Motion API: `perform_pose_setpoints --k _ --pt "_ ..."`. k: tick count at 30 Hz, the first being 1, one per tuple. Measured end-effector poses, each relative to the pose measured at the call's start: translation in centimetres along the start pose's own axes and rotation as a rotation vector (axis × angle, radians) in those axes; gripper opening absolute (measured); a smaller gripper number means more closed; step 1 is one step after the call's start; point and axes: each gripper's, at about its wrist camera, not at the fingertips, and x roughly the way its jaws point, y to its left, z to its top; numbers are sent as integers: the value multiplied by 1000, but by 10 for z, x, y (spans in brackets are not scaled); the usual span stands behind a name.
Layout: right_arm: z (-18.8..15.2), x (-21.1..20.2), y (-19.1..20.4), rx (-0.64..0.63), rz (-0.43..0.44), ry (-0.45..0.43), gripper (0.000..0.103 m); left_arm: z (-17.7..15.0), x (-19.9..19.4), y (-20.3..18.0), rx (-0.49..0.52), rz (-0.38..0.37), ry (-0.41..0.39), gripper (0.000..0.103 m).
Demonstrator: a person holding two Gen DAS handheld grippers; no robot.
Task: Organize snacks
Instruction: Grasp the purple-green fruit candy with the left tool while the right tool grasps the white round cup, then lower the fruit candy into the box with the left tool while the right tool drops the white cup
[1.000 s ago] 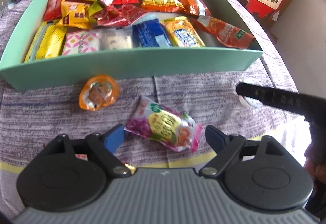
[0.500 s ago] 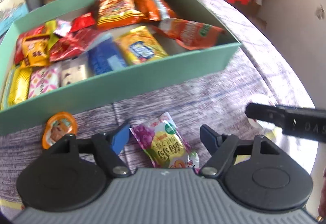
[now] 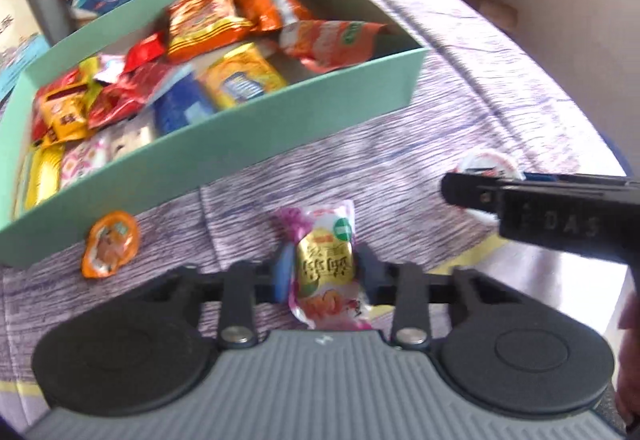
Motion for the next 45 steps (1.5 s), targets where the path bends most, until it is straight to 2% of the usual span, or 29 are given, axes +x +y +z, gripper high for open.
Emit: perform_pose_setpoints --k 2,10,14,19,25,29,38,39,40,41,42,43,44,45 --pt "0 -2 -2 5 2 3 42 -1 -3 -2 4 11 -12 25" --pt "9 -15 -1 19 26 -5 42 -1 -27 24 -69 -53 -49 25" --pt "31 -22 11 -4 53 -31 42 13 -43 46 -103 -61 -112 25" --pt "74 -19 37 -38 97 -59 42 45 -54 77 -142 -46 -183 26" --pt "127 13 68 -56 120 -62 42 93 -31 109 -200 -59 -190 26" --pt "155 40 75 -62 86 -59 42 115 -14 116 -190 -45 -185 26" --pt "179 80 79 -90 43 -36 43 140 23 118 -205 -62 -156 28" --pt "180 82 80 -96 43 -35 45 142 27 117 -203 -62 -153 32" --pt "179 80 79 -97 40 -35 48 142 29 116 -203 -50 -150 44" --pt "179 79 78 -92 47 -36 63 142 31 115 -202 -35 -149 55" --pt "179 77 78 -87 53 -42 73 142 31 114 -201 -22 -152 76" --pt "178 74 79 -87 53 -57 91 141 29 113 -201 -6 -162 89" --pt "177 71 80 -91 47 -74 101 139 27 113 -201 11 -172 93" --pt "176 68 81 -97 42 -86 102 139 25 113 -204 21 -176 100"
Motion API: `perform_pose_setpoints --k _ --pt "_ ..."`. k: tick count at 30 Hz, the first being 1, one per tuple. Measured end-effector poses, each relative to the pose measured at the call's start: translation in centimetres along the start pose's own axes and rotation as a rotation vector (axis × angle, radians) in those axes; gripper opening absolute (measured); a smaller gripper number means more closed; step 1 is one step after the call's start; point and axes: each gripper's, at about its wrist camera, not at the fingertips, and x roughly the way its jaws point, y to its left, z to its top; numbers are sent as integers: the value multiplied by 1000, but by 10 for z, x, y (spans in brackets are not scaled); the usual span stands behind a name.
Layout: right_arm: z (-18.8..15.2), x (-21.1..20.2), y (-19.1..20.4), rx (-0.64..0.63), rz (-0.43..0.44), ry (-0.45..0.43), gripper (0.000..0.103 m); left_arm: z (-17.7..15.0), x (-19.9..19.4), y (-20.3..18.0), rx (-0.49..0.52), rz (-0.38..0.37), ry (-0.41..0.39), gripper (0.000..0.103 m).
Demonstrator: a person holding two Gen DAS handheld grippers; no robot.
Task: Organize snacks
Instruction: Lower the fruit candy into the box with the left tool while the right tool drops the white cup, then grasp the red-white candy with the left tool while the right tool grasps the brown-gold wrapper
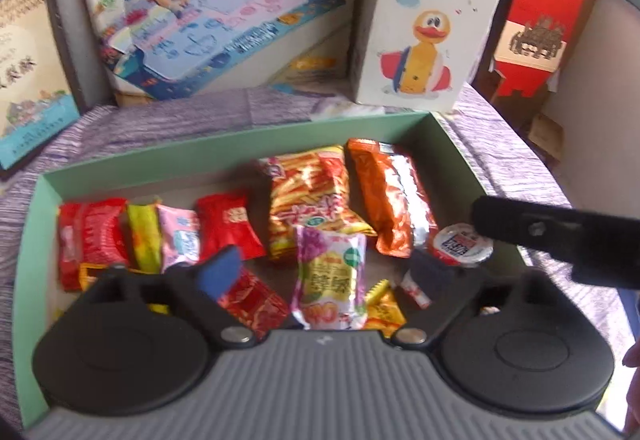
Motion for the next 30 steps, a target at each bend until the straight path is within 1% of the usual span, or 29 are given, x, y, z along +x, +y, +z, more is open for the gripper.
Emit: perform_pose_setpoints --k 1,5,10,20,26,30 --pt "0 -3 1 -4 -1 -5 103 0 -2 1 -4 6 -4 103" --pt "-3 -9 2 9 9 10 103 -3 -12 6 -26 -4 3 103" --pt "-13 -20 7 13 8 27 103 -13 -27 6 -24 -1 -1 103" --pt "-33 -61 25 6 18 8 103 -38 -71 13 -36 2 -24 103" --pt "-56 -81 35 18 29 14 103 -63 -103 26 -34 10 -36 103" --pt "-78 -88 43 5 51 56 103 -92 -118 40 -22 25 -24 103"
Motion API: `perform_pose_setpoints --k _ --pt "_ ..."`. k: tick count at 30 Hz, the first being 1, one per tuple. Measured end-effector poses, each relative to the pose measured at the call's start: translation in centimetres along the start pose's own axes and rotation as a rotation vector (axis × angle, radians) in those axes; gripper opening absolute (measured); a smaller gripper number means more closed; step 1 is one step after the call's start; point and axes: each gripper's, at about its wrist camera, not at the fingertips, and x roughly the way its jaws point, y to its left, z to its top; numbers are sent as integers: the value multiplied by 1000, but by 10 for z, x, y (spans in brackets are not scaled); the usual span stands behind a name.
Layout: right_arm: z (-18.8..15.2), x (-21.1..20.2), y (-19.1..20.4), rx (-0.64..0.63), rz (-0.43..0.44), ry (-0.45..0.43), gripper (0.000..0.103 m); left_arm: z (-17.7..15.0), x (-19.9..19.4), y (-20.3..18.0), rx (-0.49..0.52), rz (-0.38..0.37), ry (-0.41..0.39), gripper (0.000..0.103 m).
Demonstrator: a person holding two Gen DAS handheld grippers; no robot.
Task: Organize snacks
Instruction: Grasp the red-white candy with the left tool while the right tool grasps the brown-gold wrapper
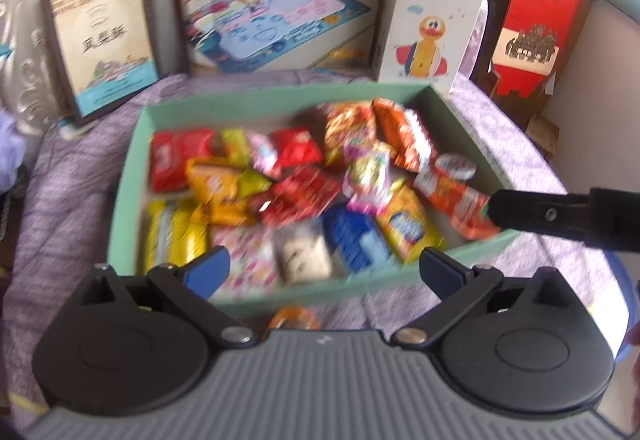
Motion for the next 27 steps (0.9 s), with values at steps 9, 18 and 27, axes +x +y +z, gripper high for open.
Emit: perform_pose_setpoints --k 9,18,27 --pt "-62 7 14 -2 37 133 103 -81 -10 47 -71 32 111 103" --pt "-113 17 38 -45 56 273 103 -129 -9 77 -131 52 170 103" --pt "-139 28 59 -54 81 378 58 -138 -11 96 -167 66 147 103"
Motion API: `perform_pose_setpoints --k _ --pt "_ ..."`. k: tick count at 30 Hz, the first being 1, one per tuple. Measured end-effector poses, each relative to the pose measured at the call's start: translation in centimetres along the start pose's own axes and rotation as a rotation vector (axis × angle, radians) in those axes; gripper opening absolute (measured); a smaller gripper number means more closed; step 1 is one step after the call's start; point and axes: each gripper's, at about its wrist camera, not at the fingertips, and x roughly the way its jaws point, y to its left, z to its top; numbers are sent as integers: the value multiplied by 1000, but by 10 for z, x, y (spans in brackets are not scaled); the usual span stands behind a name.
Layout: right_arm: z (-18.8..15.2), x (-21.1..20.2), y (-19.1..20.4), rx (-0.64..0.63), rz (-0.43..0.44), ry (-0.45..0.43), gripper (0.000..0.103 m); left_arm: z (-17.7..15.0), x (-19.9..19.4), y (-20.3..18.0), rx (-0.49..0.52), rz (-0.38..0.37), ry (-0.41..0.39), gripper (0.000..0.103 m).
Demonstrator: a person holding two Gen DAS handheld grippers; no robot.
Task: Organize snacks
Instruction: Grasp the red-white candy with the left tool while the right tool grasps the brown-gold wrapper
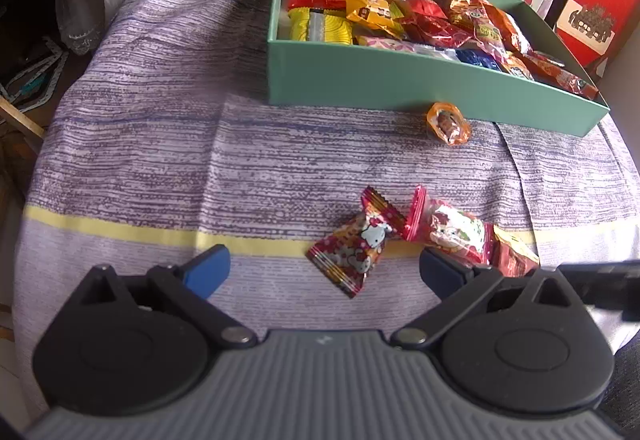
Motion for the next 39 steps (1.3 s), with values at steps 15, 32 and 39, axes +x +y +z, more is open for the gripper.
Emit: perform_pose_setpoints --k 15,32,39 --pt "1 20 48 -135 -169 -5 44 -11 -6 18 14 -18 -53 103" --pt "11 30 34 -270 -315 -117 37 0 0 11 102 -21 -65 87" --pt "5 22 22 -263 -311 -132 37 5 2 -11 216 -57 -76 23"
